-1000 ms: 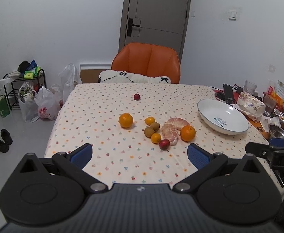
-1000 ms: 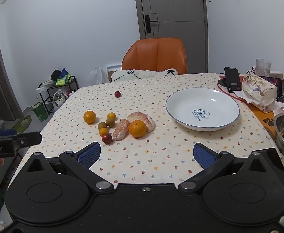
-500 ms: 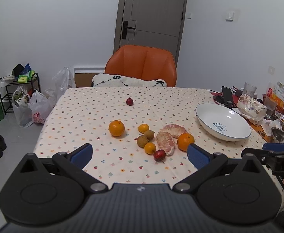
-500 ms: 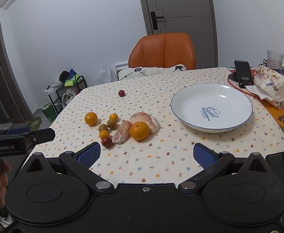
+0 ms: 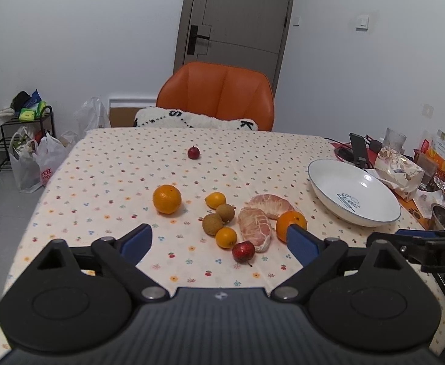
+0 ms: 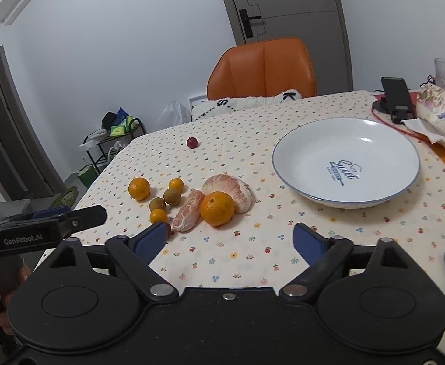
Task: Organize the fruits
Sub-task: 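Grasp the red plum with the left tool while the right tool reaches toward the orange, then close the right tool on the orange while the left tool lifts the plum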
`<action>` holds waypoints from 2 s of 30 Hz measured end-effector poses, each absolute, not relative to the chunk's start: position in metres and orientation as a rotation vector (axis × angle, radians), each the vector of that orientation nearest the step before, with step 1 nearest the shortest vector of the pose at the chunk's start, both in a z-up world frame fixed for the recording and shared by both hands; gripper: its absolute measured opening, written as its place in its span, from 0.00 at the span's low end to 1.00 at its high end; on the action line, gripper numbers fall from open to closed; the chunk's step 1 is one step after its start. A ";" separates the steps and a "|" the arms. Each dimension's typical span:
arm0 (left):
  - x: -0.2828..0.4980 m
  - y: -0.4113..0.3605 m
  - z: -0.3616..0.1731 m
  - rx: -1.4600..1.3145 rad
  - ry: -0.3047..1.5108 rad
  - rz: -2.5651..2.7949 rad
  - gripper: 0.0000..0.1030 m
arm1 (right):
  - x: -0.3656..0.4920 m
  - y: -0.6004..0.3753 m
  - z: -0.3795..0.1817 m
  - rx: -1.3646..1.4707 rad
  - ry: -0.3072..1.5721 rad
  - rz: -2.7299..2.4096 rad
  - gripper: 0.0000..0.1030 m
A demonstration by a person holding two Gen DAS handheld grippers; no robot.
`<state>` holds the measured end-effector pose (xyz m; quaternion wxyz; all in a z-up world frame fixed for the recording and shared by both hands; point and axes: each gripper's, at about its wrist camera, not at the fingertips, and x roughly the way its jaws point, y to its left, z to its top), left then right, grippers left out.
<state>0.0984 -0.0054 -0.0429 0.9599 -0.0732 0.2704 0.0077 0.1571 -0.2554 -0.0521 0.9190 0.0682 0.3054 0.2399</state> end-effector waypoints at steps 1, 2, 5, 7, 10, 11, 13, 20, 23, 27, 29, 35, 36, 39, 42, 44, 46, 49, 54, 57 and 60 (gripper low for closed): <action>0.100 -0.006 -0.045 -0.149 0.552 0.014 0.89 | 0.160 -0.255 -0.054 0.142 0.632 0.499 0.82; 0.103 -0.007 -0.047 -0.149 0.558 0.012 0.87 | 0.162 -0.254 -0.055 0.144 0.635 0.506 0.80; 0.111 -0.010 -0.052 -0.146 0.572 0.021 0.85 | 0.169 -0.252 -0.059 0.146 0.642 0.515 0.79; 0.117 -0.011 -0.056 -0.137 0.584 0.035 0.85 | 0.174 -0.251 -0.061 0.148 0.649 0.515 0.79; 0.124 -0.013 -0.062 -0.143 0.599 0.023 0.83 | 0.181 -0.251 -0.065 0.162 0.649 0.518 0.76; 0.127 -0.015 -0.065 -0.143 0.605 0.018 0.80 | 0.184 -0.251 -0.067 0.165 0.652 0.519 0.73; 0.131 -0.017 -0.070 -0.146 0.616 0.014 0.75 | 0.190 -0.250 -0.070 0.170 0.662 0.527 0.66; 0.145 -0.020 -0.086 -0.182 0.657 -0.010 0.47 | 0.204 -0.245 -0.081 0.176 0.689 0.549 0.58; 0.151 -0.022 -0.089 -0.189 0.668 -0.021 0.40 | 0.209 -0.243 -0.083 0.180 0.695 0.558 0.56; 0.157 -0.026 -0.092 -0.187 0.680 -0.034 0.36 | 0.215 -0.239 -0.086 0.179 0.702 0.570 0.53; 0.160 -0.028 -0.095 -0.191 0.687 -0.040 0.29 | 0.218 -0.237 -0.087 0.179 0.704 0.574 0.53; 0.162 -0.028 -0.096 -0.196 0.677 -0.046 0.22 | 0.224 -0.228 -0.091 0.176 0.708 0.586 0.52; 0.161 -0.027 -0.095 -0.197 0.674 -0.044 0.22 | 0.225 -0.226 -0.092 0.175 0.710 0.587 0.52; 0.159 -0.023 -0.092 -0.201 0.666 -0.039 0.22 | 0.230 -0.221 -0.094 0.174 0.717 0.594 0.52; 0.157 -0.018 -0.088 -0.205 0.658 -0.030 0.22 | 0.233 -0.215 -0.092 0.162 0.706 0.592 0.52; 0.157 -0.016 -0.086 -0.207 0.653 -0.027 0.22 | 0.235 -0.211 -0.091 0.156 0.699 0.591 0.52; 0.156 -0.015 -0.085 -0.206 0.648 -0.024 0.22 | 0.237 -0.208 -0.091 0.148 0.694 0.591 0.52; 0.156 -0.013 -0.083 -0.201 0.644 -0.022 0.22 | 0.239 -0.204 -0.093 0.131 0.698 0.589 0.39; 0.156 -0.015 -0.080 -0.189 0.642 -0.025 0.22 | 0.237 -0.206 -0.093 0.137 0.694 0.596 0.37; 0.156 -0.017 -0.076 -0.191 0.629 -0.035 0.22 | 0.234 -0.212 -0.090 0.146 0.678 0.597 0.36; 0.156 -0.020 -0.071 -0.188 0.616 -0.046 0.22 | 0.229 -0.219 -0.083 0.148 0.657 0.592 0.36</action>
